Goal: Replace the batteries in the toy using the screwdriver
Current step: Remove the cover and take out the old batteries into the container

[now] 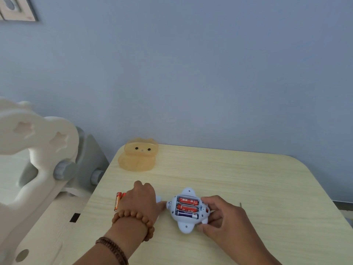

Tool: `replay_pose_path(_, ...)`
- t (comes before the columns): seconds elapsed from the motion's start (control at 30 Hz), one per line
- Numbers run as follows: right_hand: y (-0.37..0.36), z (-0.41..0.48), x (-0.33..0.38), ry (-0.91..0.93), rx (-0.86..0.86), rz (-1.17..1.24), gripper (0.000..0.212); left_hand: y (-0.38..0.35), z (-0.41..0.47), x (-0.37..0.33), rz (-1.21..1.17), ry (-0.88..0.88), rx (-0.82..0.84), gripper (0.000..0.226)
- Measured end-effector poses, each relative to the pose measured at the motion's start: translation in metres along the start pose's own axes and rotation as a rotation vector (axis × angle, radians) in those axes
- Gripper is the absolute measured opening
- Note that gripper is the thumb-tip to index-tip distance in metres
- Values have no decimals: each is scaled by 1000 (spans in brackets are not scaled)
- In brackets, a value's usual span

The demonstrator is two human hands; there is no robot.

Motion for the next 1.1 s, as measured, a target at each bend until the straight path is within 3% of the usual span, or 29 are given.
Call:
replay_pose_path(0.17,0,1,-1,6,0,-9,56,11,-5,2,-53,4,-63,56)
replay_pose_path(0.33,1,1,0,30,-6,-30,55,29,-20,-18,-284,-319,-382,30)
replay_pose_path(0.4,1,0,3,47,-17,-46,54,22,-27,-30,-374,-365,-310,31)
replay_pose_path(0.5,0,0,5,70,-39,-76,52,3,-32,-50,-303,-372,-185,30)
replay_pose_path(1.1,1,6,7,152,-58,-184,53,-7,-15,-57,-360,-260,-23,34)
Point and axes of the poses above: each hand's wrist, its own z-axis towards the middle knuckle, its own y-axis out of the back of the hand, x = y × z, the point moved 2 cm from there along z, towards the middle knuckle, and after that the axes turned 14 degrees about -z, right-handed, at the moved point
